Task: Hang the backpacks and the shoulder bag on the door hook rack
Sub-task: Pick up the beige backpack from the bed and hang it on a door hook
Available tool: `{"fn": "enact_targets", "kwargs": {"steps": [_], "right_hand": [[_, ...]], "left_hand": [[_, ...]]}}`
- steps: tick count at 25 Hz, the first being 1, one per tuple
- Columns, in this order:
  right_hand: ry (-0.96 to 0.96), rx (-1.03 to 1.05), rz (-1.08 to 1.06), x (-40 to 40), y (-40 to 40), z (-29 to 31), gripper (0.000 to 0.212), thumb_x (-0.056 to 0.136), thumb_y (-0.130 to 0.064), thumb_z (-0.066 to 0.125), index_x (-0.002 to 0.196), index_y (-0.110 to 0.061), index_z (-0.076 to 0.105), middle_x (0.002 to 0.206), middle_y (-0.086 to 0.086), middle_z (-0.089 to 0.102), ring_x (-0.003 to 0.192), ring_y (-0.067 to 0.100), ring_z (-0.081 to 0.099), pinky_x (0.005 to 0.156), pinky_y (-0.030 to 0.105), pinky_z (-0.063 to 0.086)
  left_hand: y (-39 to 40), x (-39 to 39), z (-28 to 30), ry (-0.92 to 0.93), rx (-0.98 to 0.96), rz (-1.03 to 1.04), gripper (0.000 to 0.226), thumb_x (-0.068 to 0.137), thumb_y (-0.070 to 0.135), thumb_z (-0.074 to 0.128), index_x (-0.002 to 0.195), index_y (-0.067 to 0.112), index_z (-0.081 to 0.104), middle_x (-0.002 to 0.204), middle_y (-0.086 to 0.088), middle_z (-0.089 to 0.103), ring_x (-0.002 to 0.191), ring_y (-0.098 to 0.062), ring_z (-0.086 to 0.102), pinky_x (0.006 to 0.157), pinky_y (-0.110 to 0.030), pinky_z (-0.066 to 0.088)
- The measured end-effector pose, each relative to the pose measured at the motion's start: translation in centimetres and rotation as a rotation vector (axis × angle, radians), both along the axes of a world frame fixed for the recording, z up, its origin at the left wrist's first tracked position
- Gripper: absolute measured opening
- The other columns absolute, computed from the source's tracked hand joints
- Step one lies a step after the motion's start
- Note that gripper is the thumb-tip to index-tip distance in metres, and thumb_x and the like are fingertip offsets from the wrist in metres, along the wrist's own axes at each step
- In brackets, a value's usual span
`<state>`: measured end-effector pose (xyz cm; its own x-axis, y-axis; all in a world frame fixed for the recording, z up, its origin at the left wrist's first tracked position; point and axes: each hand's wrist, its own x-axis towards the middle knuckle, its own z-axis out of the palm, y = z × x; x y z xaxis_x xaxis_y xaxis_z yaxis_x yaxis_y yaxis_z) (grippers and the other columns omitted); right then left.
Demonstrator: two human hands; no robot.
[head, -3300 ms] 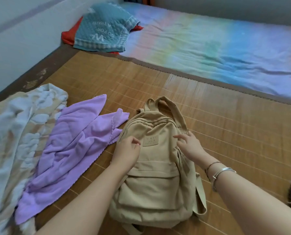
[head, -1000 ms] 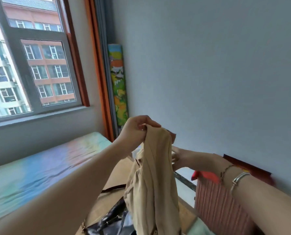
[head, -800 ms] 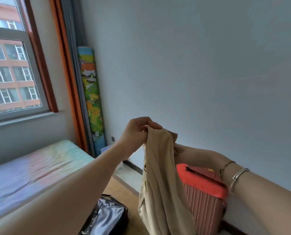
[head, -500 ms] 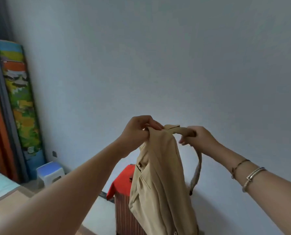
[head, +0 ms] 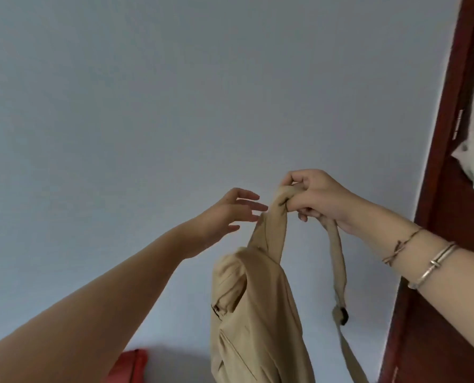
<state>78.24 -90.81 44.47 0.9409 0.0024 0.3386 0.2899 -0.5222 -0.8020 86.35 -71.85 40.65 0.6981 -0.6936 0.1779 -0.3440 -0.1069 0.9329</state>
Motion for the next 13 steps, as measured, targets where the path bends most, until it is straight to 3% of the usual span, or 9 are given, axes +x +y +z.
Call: {"fn": "enact_targets", "kwargs": {"steps": [2,5,7,9,11,13], "right_hand": [[0.025,-0.001,-0.124,1.2,-2.2,1.0,0.022,0.069,0.01,0.055,0.078,-0.01,0.059,0.066,0.006,0.059,0.037,0.007,0.041,0.043,0.021,0.04],[0.052,0.059,-0.285,2.4,-6.5,2.4,0.028,0.068,0.01,0.052,0.086,-0.011,0.058,0.053,-0.005,0.06,0.033,0.007,0.035,0.048,0.025,0.043],[0.029,0.114,-0.398,1.8,-10.4,3.2,0.031,0.068,0.01,0.05,0.092,-0.01,0.055,0.05,-0.005,0.057,0.035,0.009,0.032,0.052,0.027,0.044],[0.024,0.153,-0.483,-0.2,-13.9,3.7,0.031,0.071,0.009,0.056,0.094,-0.011,0.053,0.057,0.002,0.054,0.04,0.01,0.038,0.056,0.03,0.05],[0.011,0.176,-0.537,-3.5,-17.8,4.4,0.031,0.075,0.003,0.065,0.096,-0.014,0.051,0.071,0.007,0.056,0.049,0.01,0.05,0.065,0.033,0.054],[-0.019,0.207,-0.55,-7.1,-21.5,5.0,0.03,0.078,-0.005,0.069,0.096,-0.016,0.048,0.076,0.002,0.063,0.062,0.011,0.059,0.072,0.034,0.055]], "left_hand": [[-4.3,2.8,0.5,-0.018,0.093,-0.217,0.048,0.078,0.038,0.063,0.123,0.033,0.05,0.126,0.012,0.062,0.123,-0.007,0.052,0.108,-0.035,0.031],[-11.1,4.7,0.8,-0.147,0.159,-0.372,0.05,0.074,0.054,0.068,0.117,0.03,0.057,0.116,0.004,0.068,0.114,-0.009,0.059,0.1,-0.031,0.044],[-16.2,4.6,1.4,-0.179,0.078,-0.422,0.035,0.081,0.04,0.066,0.103,0.013,0.064,0.105,-0.012,0.071,0.104,-0.021,0.066,0.094,-0.036,0.051],[-20.7,3.7,2.2,-0.134,-0.023,-0.509,0.021,0.088,0.021,0.056,0.094,0.001,0.061,0.093,-0.016,0.073,0.091,-0.023,0.072,0.084,-0.032,0.057],[-25.7,2.0,3.4,-0.131,-0.118,-0.616,0.019,0.092,0.008,0.042,0.096,0.0,0.06,0.087,-0.014,0.073,0.079,-0.022,0.072,0.069,-0.02,0.056],[-30.5,0.0,5.0,-0.084,-0.216,-0.681,0.021,0.092,0.0,0.035,0.092,0.003,0.056,0.069,-0.01,0.062,0.06,-0.021,0.063,0.06,-0.022,0.052]]}}
